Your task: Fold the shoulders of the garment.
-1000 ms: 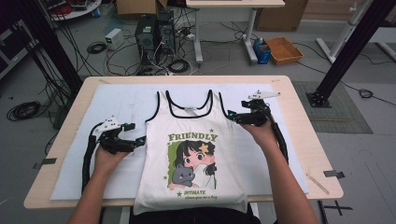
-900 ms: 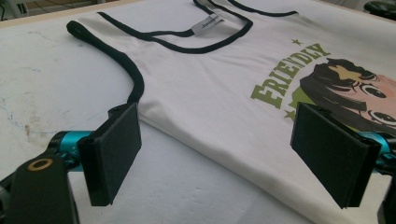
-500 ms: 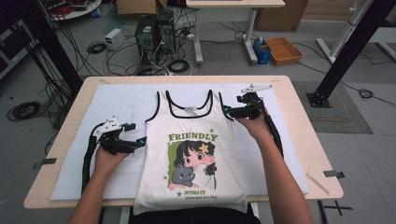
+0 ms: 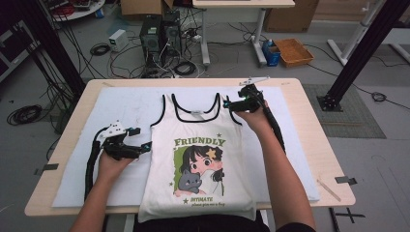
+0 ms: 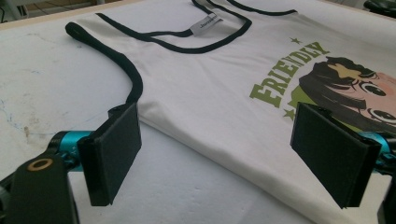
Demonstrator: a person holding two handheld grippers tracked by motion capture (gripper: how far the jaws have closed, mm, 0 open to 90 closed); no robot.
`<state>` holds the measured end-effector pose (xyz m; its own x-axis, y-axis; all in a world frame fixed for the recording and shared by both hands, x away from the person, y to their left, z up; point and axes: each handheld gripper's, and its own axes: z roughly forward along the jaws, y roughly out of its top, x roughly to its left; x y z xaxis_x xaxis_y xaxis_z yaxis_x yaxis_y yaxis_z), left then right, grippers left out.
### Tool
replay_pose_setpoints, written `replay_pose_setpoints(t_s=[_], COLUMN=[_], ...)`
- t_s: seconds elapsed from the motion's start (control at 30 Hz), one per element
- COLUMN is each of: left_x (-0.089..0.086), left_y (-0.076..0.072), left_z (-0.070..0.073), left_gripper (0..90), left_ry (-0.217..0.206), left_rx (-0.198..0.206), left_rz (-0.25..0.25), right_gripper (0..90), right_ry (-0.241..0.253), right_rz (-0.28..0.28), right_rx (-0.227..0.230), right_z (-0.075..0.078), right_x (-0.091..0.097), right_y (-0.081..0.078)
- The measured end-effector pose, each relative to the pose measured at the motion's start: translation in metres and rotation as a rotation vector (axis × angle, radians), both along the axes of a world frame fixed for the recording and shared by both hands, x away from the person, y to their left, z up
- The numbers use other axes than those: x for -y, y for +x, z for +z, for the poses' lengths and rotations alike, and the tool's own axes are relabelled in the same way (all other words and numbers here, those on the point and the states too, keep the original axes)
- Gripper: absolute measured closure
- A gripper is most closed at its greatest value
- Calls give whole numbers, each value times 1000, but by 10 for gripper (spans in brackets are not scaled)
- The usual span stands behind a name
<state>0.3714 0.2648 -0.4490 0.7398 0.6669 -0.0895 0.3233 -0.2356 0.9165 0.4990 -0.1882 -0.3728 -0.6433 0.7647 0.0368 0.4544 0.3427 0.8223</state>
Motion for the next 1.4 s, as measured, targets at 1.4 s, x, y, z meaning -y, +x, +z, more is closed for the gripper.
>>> replay_pose_setpoints(t_s=[1.4], left_x=[0], left_y=[1], left_z=[0], left_gripper=[163], left_ry=[-3], left_rx=[-7], left_rz=[-2], right_gripper=[290], right_ry=[-38], right_rz=[-118], right_rx=[-187], right_z=[-65], right_x=[-41], right_y=[95])
